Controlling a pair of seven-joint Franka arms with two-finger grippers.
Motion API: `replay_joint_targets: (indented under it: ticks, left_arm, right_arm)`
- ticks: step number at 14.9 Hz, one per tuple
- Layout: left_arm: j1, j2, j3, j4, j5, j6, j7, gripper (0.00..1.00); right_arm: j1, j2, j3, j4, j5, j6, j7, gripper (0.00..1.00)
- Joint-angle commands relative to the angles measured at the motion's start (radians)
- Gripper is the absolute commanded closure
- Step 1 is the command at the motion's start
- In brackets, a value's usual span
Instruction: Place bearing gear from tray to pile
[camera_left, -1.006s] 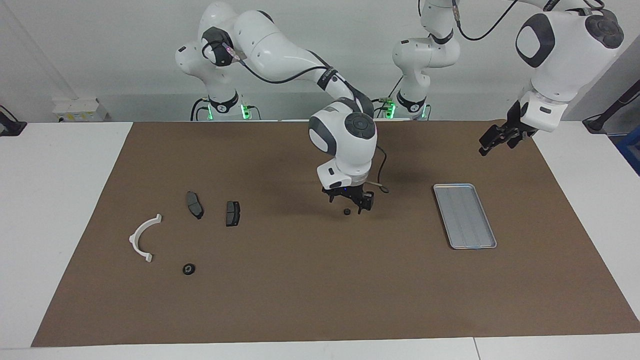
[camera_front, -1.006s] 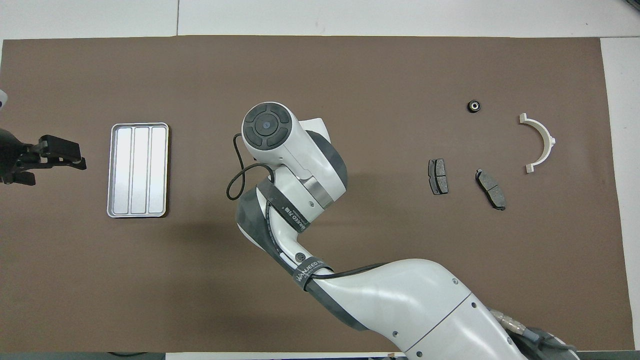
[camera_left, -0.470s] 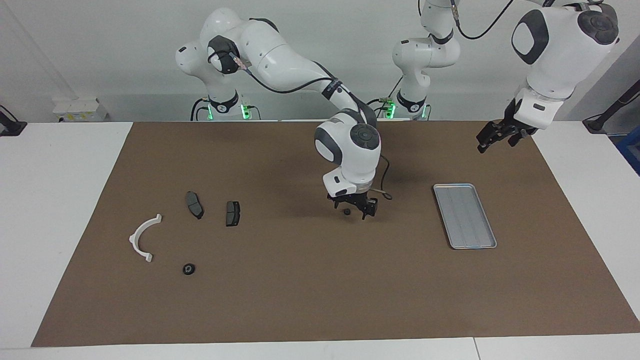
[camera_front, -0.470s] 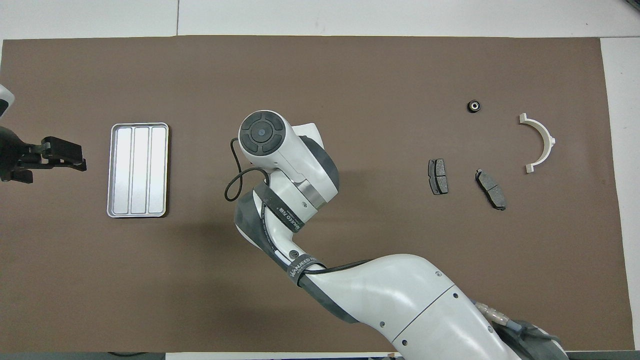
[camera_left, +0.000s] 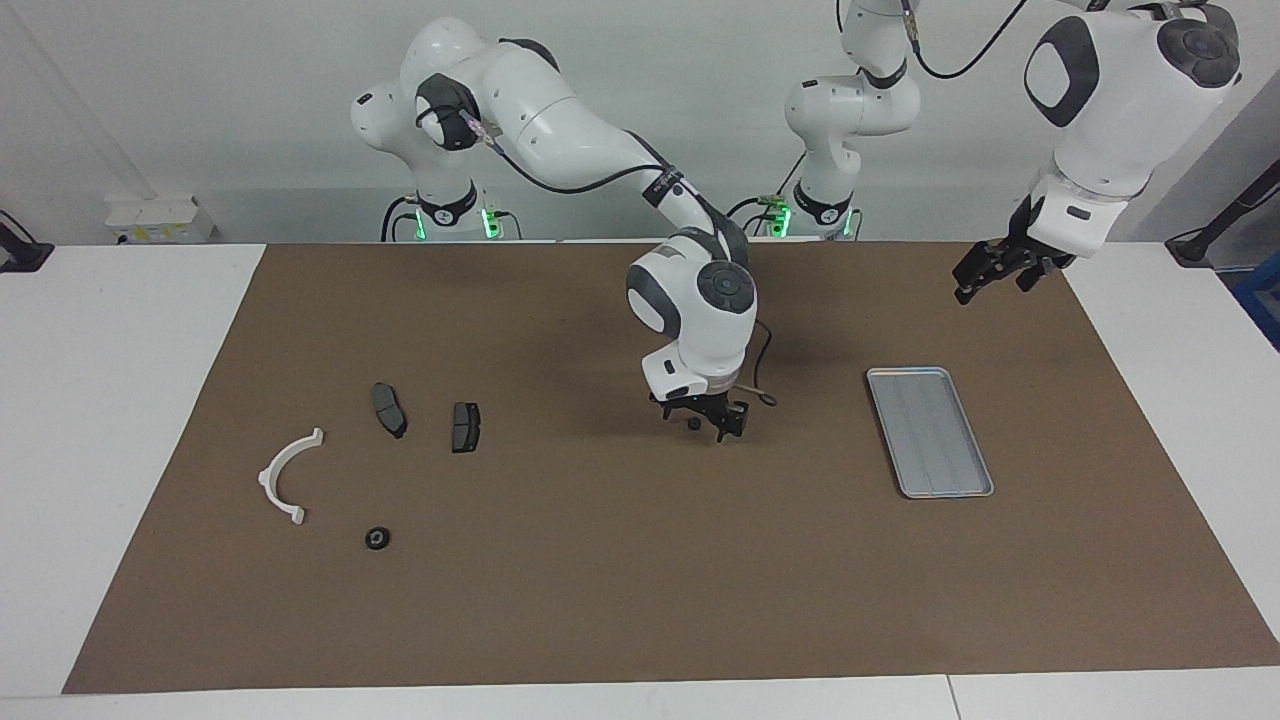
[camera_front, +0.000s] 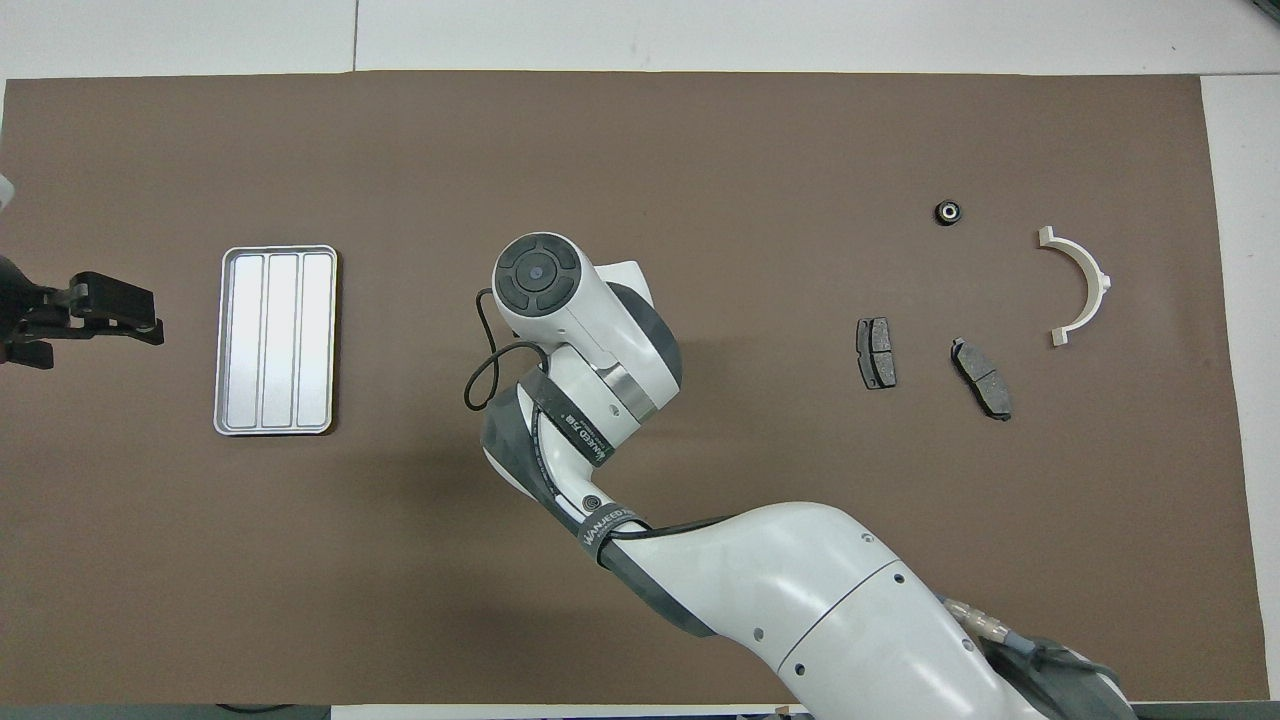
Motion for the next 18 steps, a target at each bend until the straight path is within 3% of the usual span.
replay_joint_targets:
  ticks: [1, 4, 6, 9, 10, 15, 18]
  left_arm:
    - [-0.005, 0.021, -0.002, 0.038, 0.011, -0.032, 0.011, 0.0]
    - [-0.005, 0.02, -0.003, 0.034, 0.011, -0.037, 0.014, 0.0]
    - [-0.005, 0.02, -0.003, 0.032, 0.009, -0.035, 0.011, 0.0]
    - [-0.013, 0.018, -0.002, 0.031, 0.009, -0.035, 0.003, 0.0]
    - [-0.011, 0.016, 0.0, 0.023, 0.009, -0.031, 0.003, 0.0]
    - [-0.011, 0.012, 0.003, 0.018, 0.011, -0.029, 0.003, 0.0]
    - [-0.011, 0.009, 0.003, 0.014, 0.011, -0.029, 0.003, 0.0]
  right_arm:
    - [-0.008, -0.038, 0.007, -0.081, 0.023, 0.06, -0.012, 0.12]
    - [-0.008, -0.039, 0.007, -0.082, 0.026, 0.057, -0.012, 0.32]
    - [-0.009, -0.039, 0.007, -0.076, 0.055, 0.054, -0.01, 0.58]
    - [-0.008, -0.039, 0.007, -0.075, 0.063, 0.06, -0.01, 0.82]
    - [-0.008, -0.039, 0.007, -0.073, 0.067, 0.06, -0.01, 0.98]
    - [-0.015, -0.041, 0.007, -0.062, 0.06, 0.027, -0.012, 1.0]
    - [-0.055, -0.041, 0.007, 0.057, 0.059, -0.148, -0.087, 1.0]
